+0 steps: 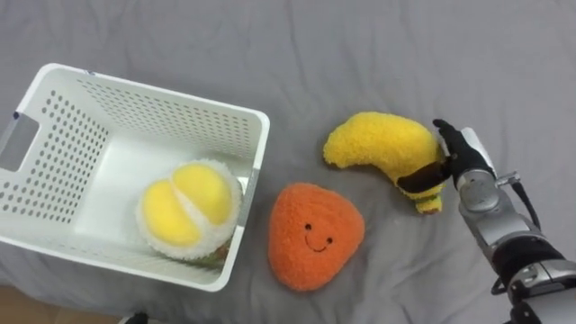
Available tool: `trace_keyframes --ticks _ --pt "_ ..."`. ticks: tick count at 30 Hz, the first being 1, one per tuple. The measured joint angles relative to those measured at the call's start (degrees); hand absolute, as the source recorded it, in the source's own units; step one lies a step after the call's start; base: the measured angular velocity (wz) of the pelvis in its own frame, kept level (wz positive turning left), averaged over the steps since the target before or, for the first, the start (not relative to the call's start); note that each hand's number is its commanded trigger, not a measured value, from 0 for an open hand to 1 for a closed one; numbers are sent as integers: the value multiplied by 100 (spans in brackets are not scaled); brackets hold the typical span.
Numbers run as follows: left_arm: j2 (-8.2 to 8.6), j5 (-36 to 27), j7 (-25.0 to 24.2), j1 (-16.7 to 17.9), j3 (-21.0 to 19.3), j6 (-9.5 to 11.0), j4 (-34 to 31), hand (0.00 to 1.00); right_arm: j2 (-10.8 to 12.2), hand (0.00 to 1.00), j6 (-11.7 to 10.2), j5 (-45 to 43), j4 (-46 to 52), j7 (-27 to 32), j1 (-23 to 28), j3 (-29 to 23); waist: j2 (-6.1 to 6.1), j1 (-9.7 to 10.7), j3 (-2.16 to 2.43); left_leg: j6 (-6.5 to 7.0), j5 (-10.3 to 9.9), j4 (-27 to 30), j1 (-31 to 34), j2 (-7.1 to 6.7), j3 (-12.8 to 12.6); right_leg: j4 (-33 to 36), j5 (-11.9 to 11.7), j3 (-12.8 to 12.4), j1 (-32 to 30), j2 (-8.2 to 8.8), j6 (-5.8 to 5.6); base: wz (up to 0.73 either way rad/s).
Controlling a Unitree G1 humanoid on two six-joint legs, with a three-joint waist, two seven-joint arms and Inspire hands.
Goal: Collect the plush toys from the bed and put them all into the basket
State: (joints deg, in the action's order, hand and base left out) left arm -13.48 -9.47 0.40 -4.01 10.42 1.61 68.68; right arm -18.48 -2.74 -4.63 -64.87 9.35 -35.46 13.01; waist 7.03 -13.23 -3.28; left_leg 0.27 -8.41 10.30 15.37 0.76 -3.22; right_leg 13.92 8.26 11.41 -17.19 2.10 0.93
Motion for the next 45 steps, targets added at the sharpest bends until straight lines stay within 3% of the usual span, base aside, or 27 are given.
trace_keyframes --ticks 4,8,9,10,11,24,30,42,45 --pt "0 0 0 -19 3 63 0 0 1 0 -53 3 2 6 -23 140 1 -37 -76 0 0 0 3 -11 22 0 1 31 10 36 -2 3" --pt "1 -3 -6 -20 38 96 1 0 2 0 -61 3 1 10 -23 154 3 -62 -86 0 0 1 8 -25 29 0 2 31 6 47 -4 0" --pt "1 -3 -12 -20 55 99 0 0 2 23 -91 3 1 17 -23 154 3 -69 -86 0 0 1 8 -26 30 0 2 34 6 50 -4 0" --pt "1 1 -34 -22 53 100 2 0 2 81 -101 -3 -3 24 -23 154 3 -92 -85 0 0 3 5 -28 30 0 3 33 6 49 -4 0" --pt "1 1 -65 -22 51 102 2 0 2 100 -101 -20 -7 37 -23 154 3 -105 -85 0 0 6 4 -29 33 0 3 33 7 39 -4 0" --pt "1 -115 -263 -21 56 15 4 0 -5 100 -84 -405 -429 157 -22 398 -72 -200 -52 1 0 61 16 -42 157 -8 4 166 49 74 -6 3" --pt "-2 -115 -303 -14 162 7 5 0 -8 100 -94 -500 -630 123 -1 442 -161 -294 -7 1 1 65 23 -43 230 -13 4 247 69 76 -6 5" --pt "6 -89 -332 5 100 40 -16 0 -42 100 -133 -504 -585 14 16 368 -170 -264 9 1 1 107 -68 -59 259 -7 5 306 226 99 -9 4" --pt "5 2 -333 86 43 54 -148 0 -165 100 -111 -579 -156 -30 25 366 -169 -239 16 1 1 121 -82 -53 230 -4 5 293 233 100 -8 -4"
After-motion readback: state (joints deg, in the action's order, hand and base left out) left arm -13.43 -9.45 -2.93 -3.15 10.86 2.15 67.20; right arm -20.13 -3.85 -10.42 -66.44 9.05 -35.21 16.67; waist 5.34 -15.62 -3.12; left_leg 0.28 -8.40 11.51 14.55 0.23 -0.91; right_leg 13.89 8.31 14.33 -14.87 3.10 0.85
